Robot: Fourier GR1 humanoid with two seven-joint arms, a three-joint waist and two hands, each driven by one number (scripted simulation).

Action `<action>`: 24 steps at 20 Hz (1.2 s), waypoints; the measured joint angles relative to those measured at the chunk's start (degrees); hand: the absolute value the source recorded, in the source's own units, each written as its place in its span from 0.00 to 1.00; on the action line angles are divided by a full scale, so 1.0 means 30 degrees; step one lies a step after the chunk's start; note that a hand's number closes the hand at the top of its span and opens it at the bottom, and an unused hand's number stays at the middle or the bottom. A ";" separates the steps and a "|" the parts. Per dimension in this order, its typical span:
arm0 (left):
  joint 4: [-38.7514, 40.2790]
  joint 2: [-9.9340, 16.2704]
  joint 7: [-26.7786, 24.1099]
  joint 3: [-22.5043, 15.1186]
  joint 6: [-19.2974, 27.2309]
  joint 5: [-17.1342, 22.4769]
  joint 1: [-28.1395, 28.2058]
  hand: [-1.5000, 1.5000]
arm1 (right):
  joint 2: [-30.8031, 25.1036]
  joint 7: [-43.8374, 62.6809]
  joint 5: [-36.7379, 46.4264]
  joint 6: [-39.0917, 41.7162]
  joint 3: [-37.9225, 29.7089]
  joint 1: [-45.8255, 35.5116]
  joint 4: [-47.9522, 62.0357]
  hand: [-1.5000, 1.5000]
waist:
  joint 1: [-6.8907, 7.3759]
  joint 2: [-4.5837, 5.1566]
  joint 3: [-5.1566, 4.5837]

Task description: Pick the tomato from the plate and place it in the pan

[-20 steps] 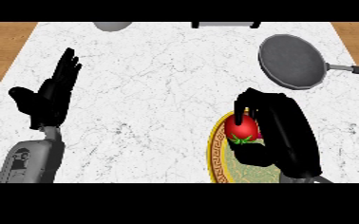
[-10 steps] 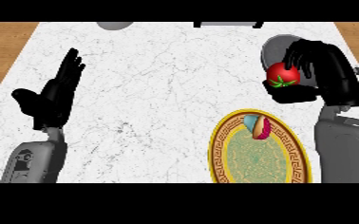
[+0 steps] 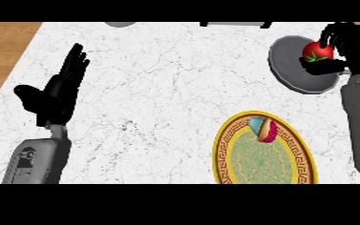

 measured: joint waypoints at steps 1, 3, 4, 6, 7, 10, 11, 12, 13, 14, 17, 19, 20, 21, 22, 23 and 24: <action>-0.0086 -0.0121 -0.0052 -0.0147 0.0064 -0.0107 0.0074 0.50 | -0.0188 -0.0410 0.0214 -0.0667 -0.0151 -0.0427 0.1216 1.00 | 0.0096 0.0027 0.0003; 0.0170 -0.0226 -0.0007 -0.0171 0.0153 -0.0150 -0.0298 0.50 | -0.0790 -0.1457 0.0337 -0.1612 -0.0587 -0.1139 0.3449 1.00 | 0.0197 0.0118 0.0014; 0.0243 -0.0229 -0.0040 -0.0193 0.0106 -0.0149 -0.0395 0.50 | -0.0992 -0.1869 0.0349 -0.2064 -0.0806 -0.1567 0.4521 1.00 | 0.0268 0.0152 0.0021; 0.0215 -0.0237 0.0004 -0.0244 0.0045 -0.0140 -0.0467 0.50 | -0.1383 -0.2779 0.0341 -0.2909 -0.1227 -0.2037 0.6432 1.00 | 0.0418 0.0211 0.0032; 0.0191 -0.0317 0.0031 -0.0344 0.0043 -0.0162 -0.0495 0.50 | -0.1530 -0.3194 0.0326 -0.3328 -0.1423 -0.2245 0.7263 1.00 | 0.0493 0.0247 0.0043; 0.0200 -0.0323 0.0275 -0.0380 0.0125 -0.0239 -0.0840 0.50 | -0.1719 -0.4140 -0.0019 -0.3893 -0.2020 -0.2943 0.9411 1.00 | 0.0630 0.0308 0.0065; 0.0107 -0.0315 0.0308 -0.0404 0.0061 -0.0201 -0.0797 0.50 | -0.1903 -0.4312 -0.0196 -0.3716 -0.2249 -0.3134 1.0090 0.00 | 0.0718 0.0329 0.0070; 0.0155 -0.0461 0.0187 -0.0511 0.0127 -0.0273 -0.0758 0.50 | -0.1974 -0.4334 -0.0264 -0.3585 -0.2374 -0.3376 1.0761 0.00 | 0.0748 0.0348 0.0069; 0.0199 -0.0471 0.0094 -0.0516 0.0045 -0.0217 -0.0773 0.50 | -0.2010 -0.4264 -0.0364 -0.3121 -0.2465 -0.3553 1.1399 0.00 | 0.0827 0.0391 0.0066; 0.0179 -0.0455 0.0168 -0.0497 0.0099 -0.0245 -0.0922 0.50 | -0.2026 -0.4291 -0.0514 -0.2481 -0.2557 -0.3636 1.2008 0.00 | 0.0862 0.0417 0.0072; 0.0118 -0.0344 0.0074 -0.0441 -0.0055 -0.0165 -0.0841 0.50 | -0.2258 -0.4791 -0.1109 -0.0661 -0.2995 -0.3868 1.3524 0.00 | 0.0945 0.0448 0.0091; 0.0165 -0.0359 0.0008 -0.0430 -0.0064 -0.0161 -0.0868 0.50 | -0.2400 -0.5375 -0.1349 0.0059 -0.3197 -0.3960 1.4283 0.00 | 0.0909 0.0452 0.0095; 0.0103 -0.0315 0.0002 -0.0429 -0.0128 -0.0140 -0.0775 0.50 | -0.2505 -0.5585 -0.1383 0.0294 -0.3240 -0.4047 1.4591 0.00 | 0.0955 0.0451 0.0097; 0.0110 -0.0309 0.0037 -0.0421 -0.0150 -0.0121 -0.0766 0.50 | -0.2649 -0.5886 -0.1468 0.0445 -0.3340 -0.4096 1.4825 0.00 | 0.0947 0.0454 0.0101; 0.0194 -0.0353 0.0036 -0.0409 -0.0096 -0.0135 -0.0809 0.50 | -0.2630 -0.6123 -0.1569 0.0393 -0.3455 -0.4231 1.4989 0.00 | 0.0915 0.0451 0.0100; 0.0246 -0.0279 -0.0031 -0.0356 -0.0143 -0.0135 -0.0684 0.50 | -0.2628 -0.6581 -0.1807 0.0380 -0.3686 -0.4225 1.5099 0.00 | 0.0867 0.0428 0.0097; 0.0307 -0.0366 -0.0121 -0.0400 -0.0089 -0.0184 -0.0640 0.50 | -0.2611 -0.7014 -0.2080 0.0364 -0.3950 -0.4243 1.5190 0.00 | 0.0818 0.0422 0.0099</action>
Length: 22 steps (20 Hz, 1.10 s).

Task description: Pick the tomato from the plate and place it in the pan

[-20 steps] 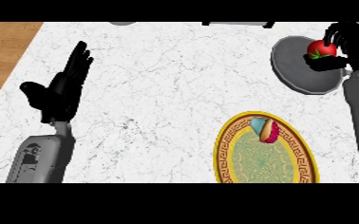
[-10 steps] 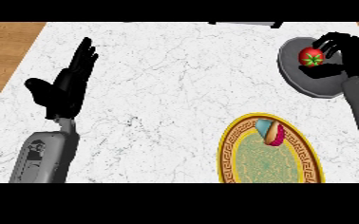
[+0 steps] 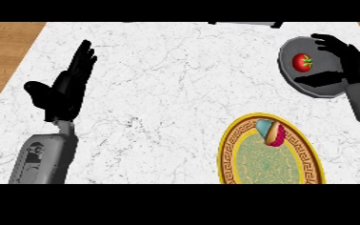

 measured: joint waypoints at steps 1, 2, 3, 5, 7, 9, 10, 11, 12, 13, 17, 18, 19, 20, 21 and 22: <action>0.0041 0.0022 -0.0051 -0.0014 -0.0032 -0.0027 0.0020 0.50 | 0.0040 -0.0365 -0.0283 -0.0102 -0.0283 -0.0040 0.0070 0.00 | -0.0038 -0.0011 0.0000; 0.0069 0.0048 0.0002 0.0054 -0.0025 0.0010 -0.0065 0.50 | -0.0083 -0.0786 -0.0649 -0.0005 -0.0633 -0.0119 0.0083 0.00 | -0.0114 -0.0033 0.0003; 0.0140 0.0159 -0.0056 0.0218 -0.0079 0.0094 0.0042 0.50 | -0.0179 -0.1215 -0.1076 0.0120 -0.1035 -0.0099 0.0121 0.00 | -0.0206 -0.0080 -0.0006; 0.0102 0.0113 -0.0177 0.0207 -0.0021 0.0039 0.0282 0.50 | -0.0294 -0.2007 -0.1932 0.0345 -0.1843 0.0062 0.0267 0.00 | -0.0357 -0.0156 -0.0015; 0.0155 0.0117 -0.0200 0.0279 0.0080 -0.0013 0.0358 0.50 | -0.0700 -0.2754 -0.2718 0.1223 -0.2534 0.0323 0.0488 0.00 | -0.0564 -0.0233 -0.0027; 0.0295 0.0392 -0.0149 0.0595 -0.0101 0.0193 0.0325 0.50 | -0.1319 -0.3270 -0.3376 0.2759 -0.3047 0.0582 0.0801 0.00 | -0.0760 -0.0312 -0.0042; 0.0176 0.0375 -0.0208 0.0555 -0.0112 0.0161 0.0595 0.50 | -0.1539 -0.3664 -0.3648 0.3549 -0.3225 0.0876 0.0931 0.00 | -0.0843 -0.0369 -0.0052; 0.0106 0.0386 -0.0131 0.0622 -0.0057 0.0182 0.0559 0.50 | -0.1810 -0.4082 -0.3897 0.4360 -0.3385 0.1202 0.1045 0.00 | -0.0933 -0.0405 -0.0056; -0.0001 0.0467 -0.0163 0.0715 -0.0121 0.0247 0.0758 0.50 | -0.2086 -0.4411 -0.4144 0.5220 -0.3514 0.1462 0.1108 0.00 | -0.1024 -0.0459 -0.0062; -0.0094 0.0489 -0.0212 0.0739 -0.0183 0.0287 0.0965 0.50 | -0.2501 -0.4723 -0.4372 0.6115 -0.3640 0.1780 0.1162 0.00 | -0.1102 -0.0499 -0.0069; -0.0447 0.0511 0.0094 0.0861 -0.0069 0.0308 0.1219 0.50 | -0.3628 -0.5640 -0.4981 0.8535 -0.3683 0.3241 0.0949 0.00 | -0.1415 -0.0639 -0.0097; 0.0008 0.0567 -0.0110 0.0978 -0.0061 0.0259 0.1048 0.50 | -0.3758 -0.5676 -0.5149 0.8818 -0.3671 0.3548 0.0795 0.00 | -0.1540 -0.0665 -0.0108; 0.0000 0.0583 -0.0027 0.1039 -0.0058 0.0300 0.1065 0.50 | -0.4055 -0.5672 -0.5317 0.9134 -0.3665 0.3905 0.0616 0.00 | -0.1611 -0.0696 -0.0114; -0.0112 0.0588 0.0018 0.1064 -0.0079 0.0336 0.1153 0.50 | -0.4268 -0.5557 -0.5474 0.9372 -0.3611 0.4136 0.0411 0.00 | -0.1635 -0.0718 -0.0118; -0.0354 0.0472 0.0288 0.0917 0.0124 0.0177 0.1124 0.50 | -0.4528 -0.5563 -0.5636 0.9594 -0.3600 0.4486 0.0230 0.00 | -0.1672 -0.0740 -0.0122; -0.0496 0.0543 0.0169 0.1027 0.0034 0.0270 0.1421 0.50 | -0.4579 -0.5593 -0.5808 0.9728 -0.3563 0.4885 -0.0021 0.00 | -0.1733 -0.0781 -0.0134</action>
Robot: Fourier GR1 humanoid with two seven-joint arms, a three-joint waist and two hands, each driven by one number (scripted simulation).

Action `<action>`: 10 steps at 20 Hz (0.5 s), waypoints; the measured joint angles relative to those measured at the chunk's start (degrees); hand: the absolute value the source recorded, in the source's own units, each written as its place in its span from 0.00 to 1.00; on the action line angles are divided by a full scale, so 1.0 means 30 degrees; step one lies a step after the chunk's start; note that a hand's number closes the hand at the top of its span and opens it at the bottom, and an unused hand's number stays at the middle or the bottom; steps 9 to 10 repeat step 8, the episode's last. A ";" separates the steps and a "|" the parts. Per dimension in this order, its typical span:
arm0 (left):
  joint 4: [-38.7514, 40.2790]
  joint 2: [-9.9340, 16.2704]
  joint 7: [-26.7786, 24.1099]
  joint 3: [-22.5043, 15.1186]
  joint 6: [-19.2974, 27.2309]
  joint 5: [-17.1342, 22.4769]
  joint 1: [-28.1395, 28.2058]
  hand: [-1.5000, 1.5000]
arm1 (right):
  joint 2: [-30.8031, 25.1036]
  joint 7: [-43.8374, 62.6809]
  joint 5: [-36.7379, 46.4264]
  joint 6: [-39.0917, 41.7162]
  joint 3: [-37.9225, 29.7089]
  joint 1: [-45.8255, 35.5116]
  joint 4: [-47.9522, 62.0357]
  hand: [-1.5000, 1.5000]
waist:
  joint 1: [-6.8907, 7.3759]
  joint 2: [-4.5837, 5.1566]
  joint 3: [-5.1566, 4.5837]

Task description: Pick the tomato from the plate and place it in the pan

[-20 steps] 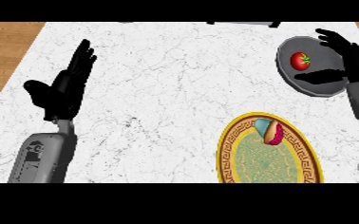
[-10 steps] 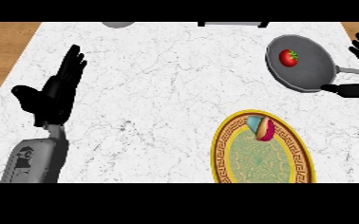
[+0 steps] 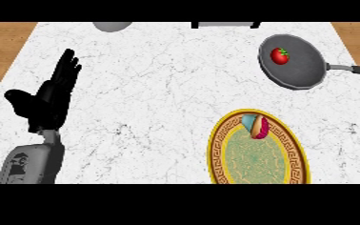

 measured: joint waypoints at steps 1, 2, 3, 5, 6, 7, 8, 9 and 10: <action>0.0071 0.0169 0.0024 0.0141 -0.0090 0.0053 -0.0105 0.50 | -0.0091 -0.0044 -0.0167 0.0120 0.0034 0.0377 -0.0193 0.00 | -0.0030 -0.0002 -0.0002; 0.0064 0.0221 0.0096 0.0211 -0.0138 0.0119 -0.0114 0.50 | -0.0286 0.0031 -0.0365 0.0318 0.0044 0.0655 -0.0391 0.00 | -0.0051 -0.0008 0.0001; 0.0142 0.0343 0.0050 0.0332 -0.0238 0.0191 -0.0158 0.50 | -0.0374 0.0012 -0.0487 0.0470 0.0137 0.1059 -0.0616 0.00 | -0.0090 -0.0018 -0.0007; 0.0320 0.0143 -0.0096 0.0207 -0.0033 -0.0029 -0.0132 0.50 | -0.0636 0.0467 -0.0846 0.0896 0.0260 0.1362 -0.1123 0.00 | -0.0161 -0.0040 -0.0013; 0.0094 -0.0018 -0.0005 0.0025 0.0056 -0.0127 0.0014 0.50 | -0.0678 0.0609 -0.0986 0.1046 0.0373 0.1613 -0.1426 0.00 | -0.0166 -0.0058 -0.0020; -0.0011 -0.0095 0.0021 -0.0052 0.0138 -0.0208 0.0028 0.50 | -0.0658 0.0576 -0.1044 0.1040 0.0557 0.1959 -0.1751 0.00 | -0.0156 -0.0057 -0.0021; -0.0035 -0.0275 -0.0013 -0.0164 0.0354 -0.0381 0.0110 0.50 | -0.0692 0.0686 -0.1184 0.1107 0.0684 0.2260 -0.2167 0.00 | -0.0180 -0.0065 -0.0020; -0.0035 -0.0275 -0.0013 -0.0164 0.0354 -0.0381 0.0110 0.50 | -0.0692 0.0686 -0.1184 0.1107 0.0684 0.2260 -0.2167 0.00 | -0.0180 -0.0065 -0.0020; -0.0035 -0.0275 -0.0013 -0.0164 0.0354 -0.0381 0.0110 0.50 | -0.0692 0.0686 -0.1184 0.1107 0.0684 0.2260 -0.2167 0.00 | -0.0180 -0.0065 -0.0020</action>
